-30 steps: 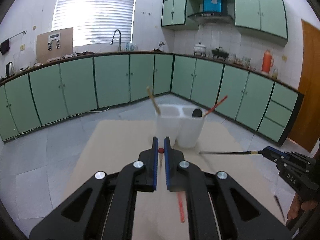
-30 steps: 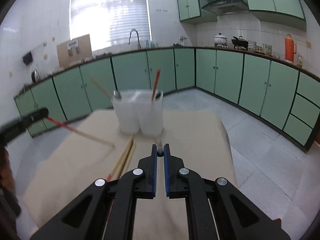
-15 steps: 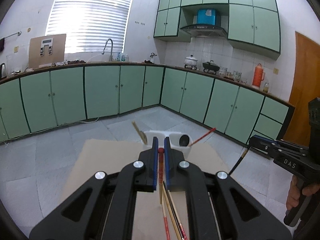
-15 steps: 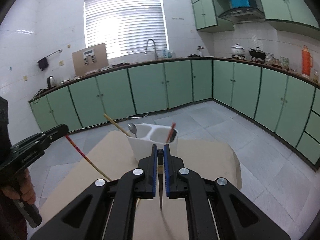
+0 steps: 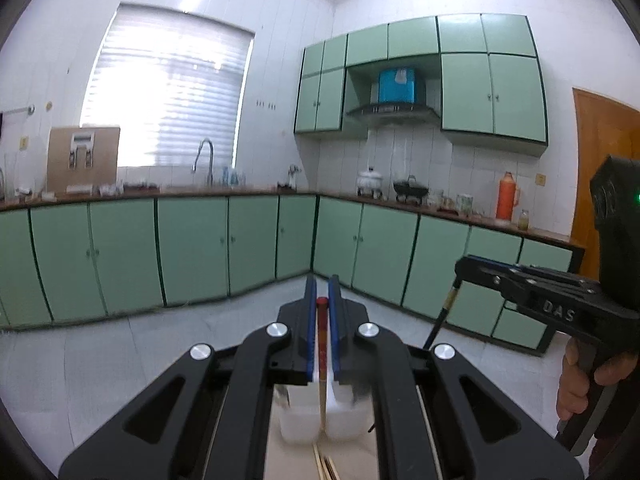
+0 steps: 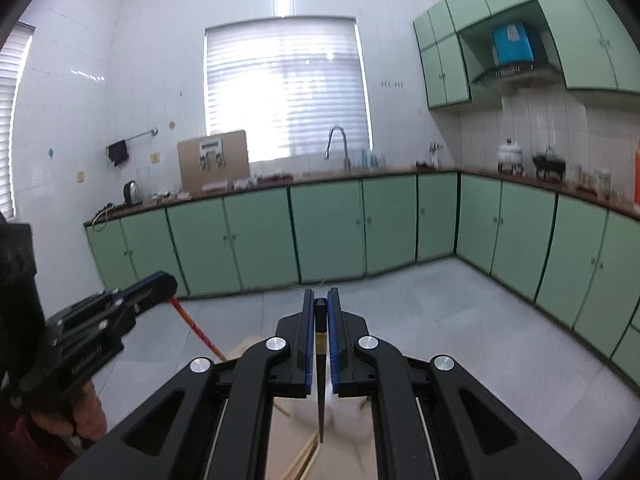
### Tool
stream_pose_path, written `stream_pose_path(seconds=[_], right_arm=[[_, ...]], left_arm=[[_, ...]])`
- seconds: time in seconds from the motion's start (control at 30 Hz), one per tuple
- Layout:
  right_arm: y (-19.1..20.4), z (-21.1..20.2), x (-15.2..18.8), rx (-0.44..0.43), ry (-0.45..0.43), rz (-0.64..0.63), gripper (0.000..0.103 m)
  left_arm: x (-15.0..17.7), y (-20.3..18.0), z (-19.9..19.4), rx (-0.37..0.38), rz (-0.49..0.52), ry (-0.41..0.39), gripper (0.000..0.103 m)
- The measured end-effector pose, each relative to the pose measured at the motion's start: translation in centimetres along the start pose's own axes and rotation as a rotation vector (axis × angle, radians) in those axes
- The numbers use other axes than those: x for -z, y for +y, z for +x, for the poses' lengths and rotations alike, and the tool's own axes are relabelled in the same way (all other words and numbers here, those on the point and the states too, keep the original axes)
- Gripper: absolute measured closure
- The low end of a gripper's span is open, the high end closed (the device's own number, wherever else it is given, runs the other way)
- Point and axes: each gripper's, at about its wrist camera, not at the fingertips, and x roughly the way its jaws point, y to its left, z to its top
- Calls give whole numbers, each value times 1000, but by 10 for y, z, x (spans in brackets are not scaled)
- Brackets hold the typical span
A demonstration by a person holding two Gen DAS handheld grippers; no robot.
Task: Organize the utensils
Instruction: 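Lift both chopsticks and drop them into the white holder, opening both tools, then move both tools back over the remaining chopsticks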
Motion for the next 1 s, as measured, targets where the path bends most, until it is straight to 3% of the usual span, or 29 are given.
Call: stream_pose_path(seconds=[0.1, 0.23, 0.4, 0.63, 0.67, 0.73, 0.77, 0.83, 0.9, 1.0], right_arm=[[-6, 23, -13, 27, -10, -2, 97], [-16, 58, -3, 56, 7, 6, 97], [-30, 94, 36, 67, 66, 26, 97], [-37, 114, 75, 53, 168, 54, 95], [-39, 112, 78, 51, 171, 63, 93], [-41, 103, 82, 56, 159, 71, 76], [-41, 96, 83, 63, 145, 73, 72], [-41, 78, 84, 87, 107, 76, 60], [-41, 55, 87, 126, 63, 88, 46], [-37, 25, 98, 168, 23, 87, 33]], left_arm=[[-12, -3, 24, -1, 7, -16, 98], [-5, -4, 67, -8, 7, 5, 98], [29, 0, 116, -12, 9, 91, 98], [69, 15, 144, 1, 18, 215, 97], [73, 17, 144, 5, 18, 229, 91], [78, 20, 138, -1, 23, 230, 71], [79, 22, 132, 0, 20, 219, 61], [82, 26, 112, -4, 12, 191, 58], [84, 29, 95, -16, 4, 168, 47], [93, 33, 61, -35, -18, 132, 39]])
